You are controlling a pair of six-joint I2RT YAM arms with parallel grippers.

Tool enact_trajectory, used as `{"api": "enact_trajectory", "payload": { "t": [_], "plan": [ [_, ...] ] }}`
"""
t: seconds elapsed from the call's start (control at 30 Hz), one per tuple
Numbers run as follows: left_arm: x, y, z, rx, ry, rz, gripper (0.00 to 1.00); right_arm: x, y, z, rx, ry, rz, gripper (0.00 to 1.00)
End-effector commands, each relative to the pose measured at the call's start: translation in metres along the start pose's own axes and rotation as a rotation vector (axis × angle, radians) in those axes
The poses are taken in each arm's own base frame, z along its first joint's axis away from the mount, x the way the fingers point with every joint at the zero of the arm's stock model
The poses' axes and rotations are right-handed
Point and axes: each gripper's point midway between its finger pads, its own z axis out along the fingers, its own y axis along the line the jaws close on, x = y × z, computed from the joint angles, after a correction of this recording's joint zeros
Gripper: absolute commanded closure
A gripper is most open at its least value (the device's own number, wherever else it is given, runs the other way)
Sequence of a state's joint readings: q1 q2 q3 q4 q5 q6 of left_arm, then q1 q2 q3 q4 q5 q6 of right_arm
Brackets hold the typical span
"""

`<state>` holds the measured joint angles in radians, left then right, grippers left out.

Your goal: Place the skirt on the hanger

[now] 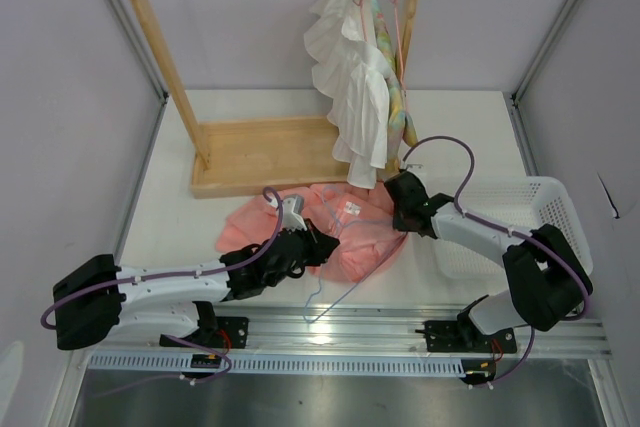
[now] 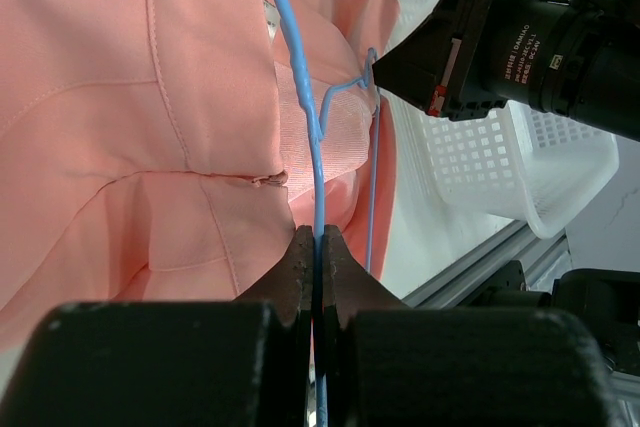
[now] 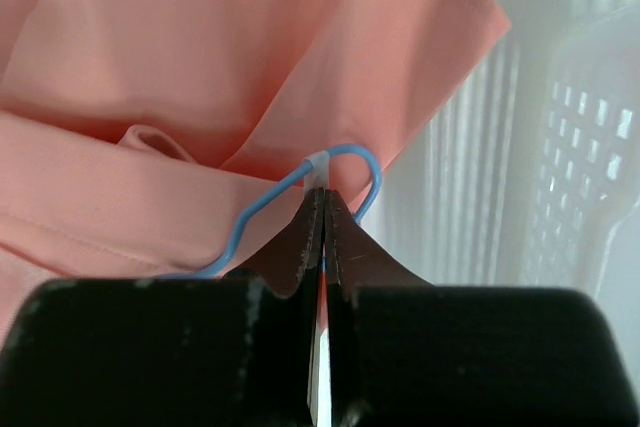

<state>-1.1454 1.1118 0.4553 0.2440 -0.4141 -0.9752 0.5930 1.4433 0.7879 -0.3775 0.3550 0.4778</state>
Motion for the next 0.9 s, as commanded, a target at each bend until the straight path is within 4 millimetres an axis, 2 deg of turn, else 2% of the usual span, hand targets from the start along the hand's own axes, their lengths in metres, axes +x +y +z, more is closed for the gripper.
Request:
{"api": "enact_trajectory", "payload": {
  "t": [0.0,0.1,0.5,0.67,0.87],
  "plan": [
    [-0.004,-0.019,-0.002,0.049,0.006,0.016,1.0,-0.028,0.013,-0.016,-0.025,-0.082,0.029,1.0],
    [0.001,-0.016,0.0,0.04,0.022,0.028,1.0,-0.031,0.013,-0.021,-0.024,-0.09,0.025,1.0],
    [0.003,-0.024,0.004,0.067,0.035,0.033,1.0,-0.035,0.023,-0.034,-0.074,-0.112,0.03,1.0],
    [0.004,-0.026,0.007,0.071,0.036,0.035,1.0,-0.037,0.022,-0.039,-0.062,-0.112,0.021,1.0],
    [0.003,-0.03,0.015,0.062,0.036,0.065,1.0,-0.031,0.014,-0.042,-0.031,-0.097,0.016,1.0]
  ]
}}
